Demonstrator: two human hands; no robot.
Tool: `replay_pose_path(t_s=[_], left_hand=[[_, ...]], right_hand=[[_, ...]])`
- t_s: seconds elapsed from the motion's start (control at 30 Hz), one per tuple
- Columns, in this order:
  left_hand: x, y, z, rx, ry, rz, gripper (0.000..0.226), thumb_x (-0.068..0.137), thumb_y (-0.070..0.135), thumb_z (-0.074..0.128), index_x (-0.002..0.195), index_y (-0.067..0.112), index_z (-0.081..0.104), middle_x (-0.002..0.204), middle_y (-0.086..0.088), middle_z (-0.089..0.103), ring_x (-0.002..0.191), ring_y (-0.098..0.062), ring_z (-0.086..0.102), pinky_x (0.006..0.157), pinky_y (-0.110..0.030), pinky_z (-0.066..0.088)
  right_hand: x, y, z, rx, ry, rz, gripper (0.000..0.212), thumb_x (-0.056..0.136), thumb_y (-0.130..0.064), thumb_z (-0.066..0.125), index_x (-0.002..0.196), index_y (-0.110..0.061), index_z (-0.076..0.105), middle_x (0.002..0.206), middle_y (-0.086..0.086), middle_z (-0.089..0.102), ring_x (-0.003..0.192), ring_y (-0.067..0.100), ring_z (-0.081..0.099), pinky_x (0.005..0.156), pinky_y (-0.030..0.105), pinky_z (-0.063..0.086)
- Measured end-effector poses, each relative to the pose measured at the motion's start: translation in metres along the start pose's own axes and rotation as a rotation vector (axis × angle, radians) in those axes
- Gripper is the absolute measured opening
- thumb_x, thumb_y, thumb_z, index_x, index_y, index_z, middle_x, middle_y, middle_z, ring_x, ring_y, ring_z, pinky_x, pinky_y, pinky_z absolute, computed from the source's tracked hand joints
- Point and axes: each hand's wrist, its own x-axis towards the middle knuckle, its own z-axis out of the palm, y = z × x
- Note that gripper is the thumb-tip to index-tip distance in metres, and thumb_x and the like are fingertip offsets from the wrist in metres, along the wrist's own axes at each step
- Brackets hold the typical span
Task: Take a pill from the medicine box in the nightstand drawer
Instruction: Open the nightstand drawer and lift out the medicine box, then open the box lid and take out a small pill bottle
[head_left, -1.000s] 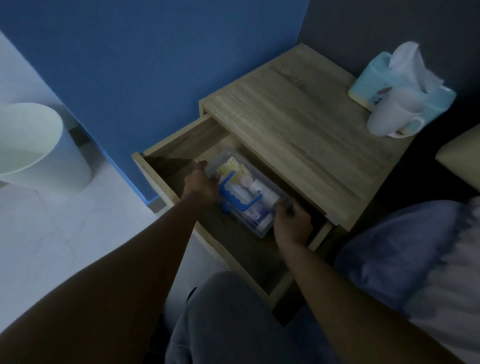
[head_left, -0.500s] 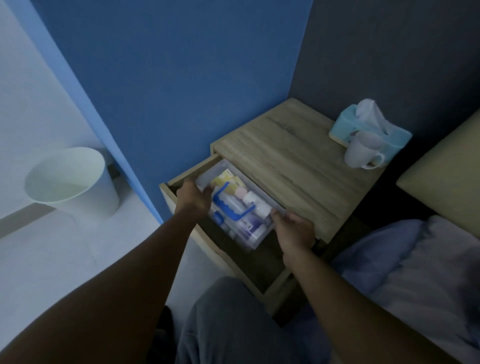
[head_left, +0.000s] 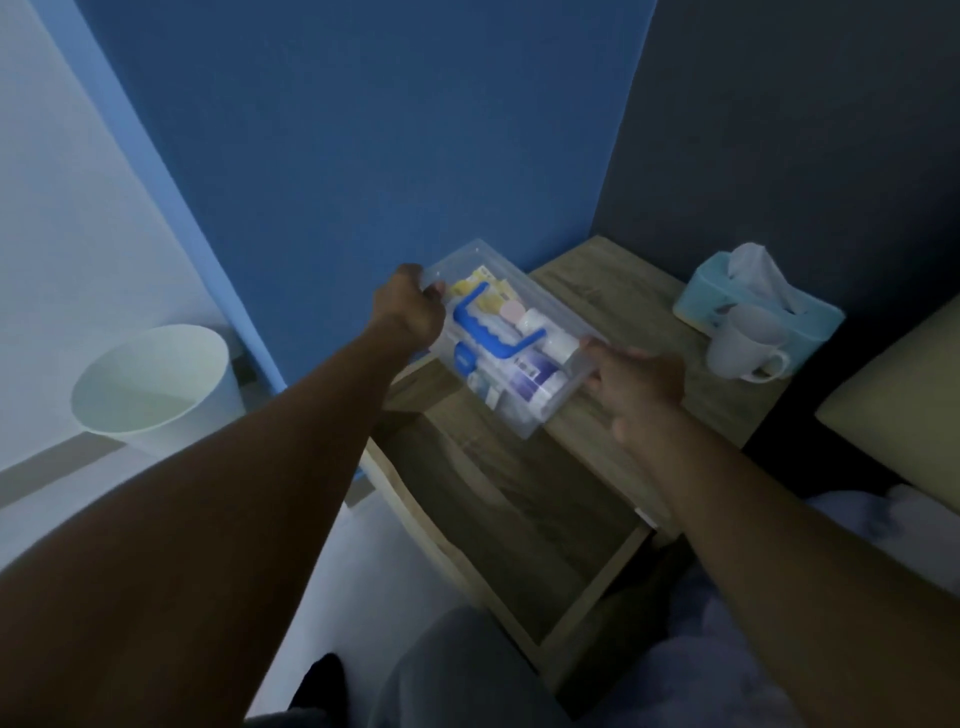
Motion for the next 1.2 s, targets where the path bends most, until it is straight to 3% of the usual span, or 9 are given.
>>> replay_pose_path(t_s=[0.07,0.23,0.33,0.53,0.63,0.93,1.0,1.1,1.2], left_hand=[[0.019,0.003,0.009,-0.016,-0.005,0.006,0.049,0.097,0.033,0.051,0.141,0.011,0.047,0.14,-0.013,0.054,0.13,-0.031,0.05,0.104,-0.029,0.039],[0.063,0.001,0.036,-0.025,-0.047,0.007,0.049,0.097,0.035,0.05,0.14,0.012,0.048,0.142,-0.01,0.053,0.13,-0.028,0.049,0.099,-0.025,0.037],[0.085,-0.005,0.052,-0.008,-0.065,0.016,0.046,0.097,0.036,0.05,0.136,0.011,0.051,0.137,-0.012,0.056,0.127,-0.029,0.053,0.1,-0.03,0.041],[0.107,-0.016,0.075,0.014,-0.092,0.001,0.05,0.098,0.036,0.05,0.139,0.008,0.049,0.14,-0.012,0.054,0.128,-0.029,0.052,0.104,-0.031,0.042],[0.109,-0.018,0.08,0.033,-0.08,0.014,0.051,0.097,0.038,0.05,0.138,0.008,0.049,0.14,-0.011,0.054,0.127,-0.028,0.052,0.099,-0.029,0.041],[0.108,-0.014,0.081,0.047,-0.093,-0.001,0.049,0.099,0.038,0.047,0.135,0.006,0.05,0.136,-0.016,0.056,0.125,-0.032,0.053,0.103,-0.037,0.045],[0.1,-0.014,0.077,0.07,-0.109,-0.003,0.05,0.1,0.038,0.043,0.139,0.005,0.046,0.141,-0.018,0.052,0.129,-0.034,0.05,0.106,-0.037,0.041],[0.076,-0.024,0.071,0.028,-0.086,0.012,0.055,0.103,0.037,0.038,0.151,0.01,0.031,0.153,-0.014,0.041,0.14,-0.032,0.04,0.113,-0.034,0.03],[0.039,-0.044,0.063,-0.008,-0.054,0.043,0.055,0.103,0.03,0.039,0.152,0.008,0.03,0.155,-0.015,0.038,0.143,-0.03,0.036,0.113,-0.031,0.027]], right_hand=[[0.013,-0.007,0.007,-0.006,0.04,-0.007,0.04,0.068,-0.029,0.09,0.096,-0.006,0.072,0.094,0.01,0.076,0.082,0.022,0.075,0.079,0.041,0.063],[0.047,-0.011,0.018,-0.021,0.099,-0.012,0.034,0.069,-0.032,0.088,0.072,-0.016,0.058,0.089,0.007,0.073,0.082,0.022,0.074,0.077,0.042,0.062],[0.069,-0.011,0.024,-0.066,0.063,0.015,0.033,0.077,-0.034,0.082,0.075,-0.02,0.053,0.092,0.004,0.069,0.082,0.017,0.071,0.07,0.034,0.059],[0.095,-0.004,0.029,-0.074,0.048,-0.01,0.026,0.083,-0.028,0.077,0.073,-0.021,0.054,0.082,-0.001,0.066,0.077,0.014,0.069,0.068,0.033,0.059],[0.103,0.0,0.029,-0.011,0.058,0.006,0.022,0.081,-0.024,0.079,0.073,-0.017,0.06,0.083,0.002,0.07,0.08,0.017,0.073,0.077,0.04,0.062],[0.115,0.004,0.026,-0.087,0.051,-0.022,0.025,0.08,-0.036,0.08,0.079,-0.014,0.068,0.087,0.004,0.075,0.081,0.019,0.075,0.076,0.039,0.062],[0.111,0.001,0.021,-0.169,0.035,0.014,0.032,0.081,-0.044,0.076,0.083,-0.013,0.069,0.087,0.001,0.074,0.077,0.014,0.073,0.068,0.029,0.061],[0.098,0.004,0.005,-0.226,0.08,-0.039,0.028,0.083,-0.045,0.071,0.071,-0.02,0.065,0.074,-0.007,0.068,0.062,0.008,0.062,0.05,0.017,0.045],[0.076,0.017,-0.015,-0.366,0.085,-0.12,0.024,0.085,-0.039,0.063,0.09,-0.018,0.074,0.078,-0.007,0.069,0.067,0.009,0.062,0.046,0.015,0.038]])
